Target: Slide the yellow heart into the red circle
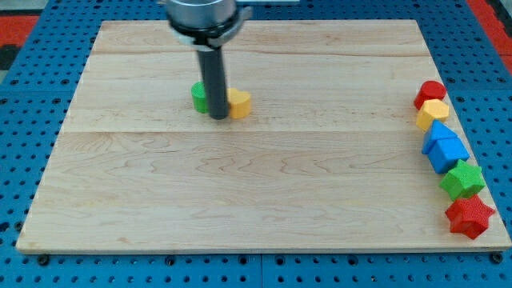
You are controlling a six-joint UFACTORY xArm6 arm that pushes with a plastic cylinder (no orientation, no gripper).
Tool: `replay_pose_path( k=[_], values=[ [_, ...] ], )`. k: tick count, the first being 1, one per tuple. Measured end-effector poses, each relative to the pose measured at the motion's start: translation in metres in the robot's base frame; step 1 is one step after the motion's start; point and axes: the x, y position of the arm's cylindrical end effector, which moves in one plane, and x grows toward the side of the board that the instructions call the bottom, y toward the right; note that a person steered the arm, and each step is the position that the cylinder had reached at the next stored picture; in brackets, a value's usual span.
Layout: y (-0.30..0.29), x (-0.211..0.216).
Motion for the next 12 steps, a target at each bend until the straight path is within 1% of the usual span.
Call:
replay_pose_path(
  k=[1,2,3,4,5,6,7,8,9,10,12],
  values=[
    [0.046,-0.025],
    [0.067,-0.057],
    [0.055,-0.063],
    [0.009,-0.070],
    [0.043,-0.079],
    [0.113,-0.063],
    [0.159,-0.056],
    [0.113,-0.056],
    [0.033,-0.073],
    [0.034,-0.105],
    [0.145,-0.071]
  ],
)
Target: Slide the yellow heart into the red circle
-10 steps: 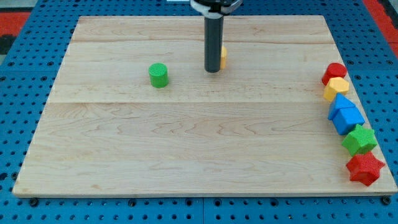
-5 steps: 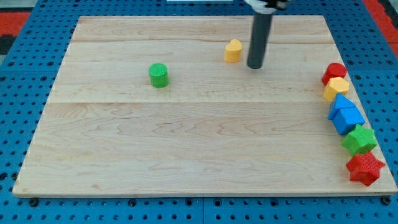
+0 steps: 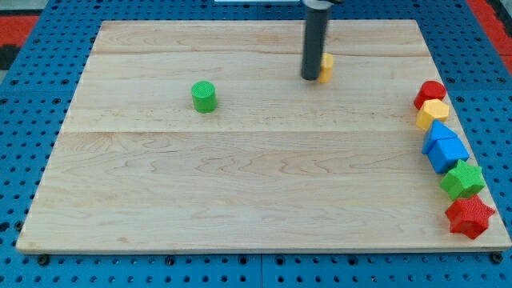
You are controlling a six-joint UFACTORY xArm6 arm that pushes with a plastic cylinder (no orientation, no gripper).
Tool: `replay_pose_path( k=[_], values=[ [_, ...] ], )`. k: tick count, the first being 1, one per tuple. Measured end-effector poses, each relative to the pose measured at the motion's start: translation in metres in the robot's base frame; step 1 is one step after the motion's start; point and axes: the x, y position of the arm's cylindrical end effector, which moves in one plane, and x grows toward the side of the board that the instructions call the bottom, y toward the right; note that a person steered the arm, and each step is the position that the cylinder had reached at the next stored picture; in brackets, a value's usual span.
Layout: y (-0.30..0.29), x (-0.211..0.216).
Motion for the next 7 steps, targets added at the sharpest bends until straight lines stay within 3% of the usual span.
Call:
replay_pose_path(
  k=[1,3,5,6,7],
  values=[
    [0.025,-0.005],
    [-0.004,-0.069],
    [0.001,-0.079],
    [-0.037,-0.119],
    [0.003,-0.124]
  ],
)
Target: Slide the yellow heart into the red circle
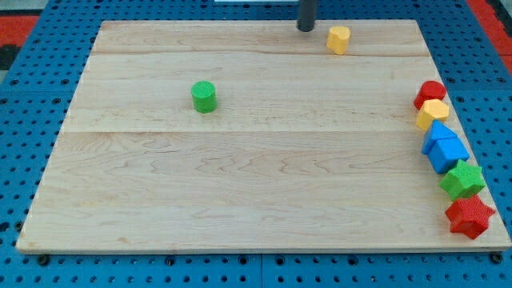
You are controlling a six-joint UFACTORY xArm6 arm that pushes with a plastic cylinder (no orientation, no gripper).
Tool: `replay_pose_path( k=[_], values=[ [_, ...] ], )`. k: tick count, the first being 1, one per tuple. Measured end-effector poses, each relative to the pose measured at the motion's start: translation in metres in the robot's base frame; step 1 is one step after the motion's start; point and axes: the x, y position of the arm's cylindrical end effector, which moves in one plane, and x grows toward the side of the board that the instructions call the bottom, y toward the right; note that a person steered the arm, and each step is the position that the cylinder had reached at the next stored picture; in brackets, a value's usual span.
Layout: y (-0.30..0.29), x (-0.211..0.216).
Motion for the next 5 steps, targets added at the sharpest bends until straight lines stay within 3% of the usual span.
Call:
replay_pose_path(
  k=[1,3,4,5],
  values=[
    [0.049,0.035],
    [0.086,0.092],
    [0.071,0.067],
    [0.067,0.088]
  ],
)
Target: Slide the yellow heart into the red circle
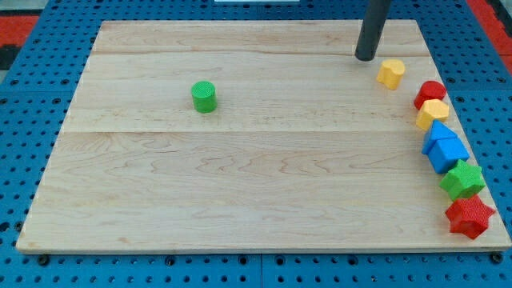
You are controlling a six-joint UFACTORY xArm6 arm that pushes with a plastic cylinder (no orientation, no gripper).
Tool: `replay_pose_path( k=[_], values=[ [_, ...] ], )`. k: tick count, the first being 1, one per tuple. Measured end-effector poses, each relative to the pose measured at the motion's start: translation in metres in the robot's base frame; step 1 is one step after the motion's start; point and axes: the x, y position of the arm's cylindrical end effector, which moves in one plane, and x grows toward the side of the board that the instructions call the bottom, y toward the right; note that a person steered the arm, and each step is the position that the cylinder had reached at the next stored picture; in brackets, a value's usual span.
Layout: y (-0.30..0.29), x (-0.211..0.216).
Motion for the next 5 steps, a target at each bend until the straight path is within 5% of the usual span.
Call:
replay_pose_path(
  k=[1,5],
  values=[
    [-0.033,0.013],
    [0.060,0.034]
  ],
)
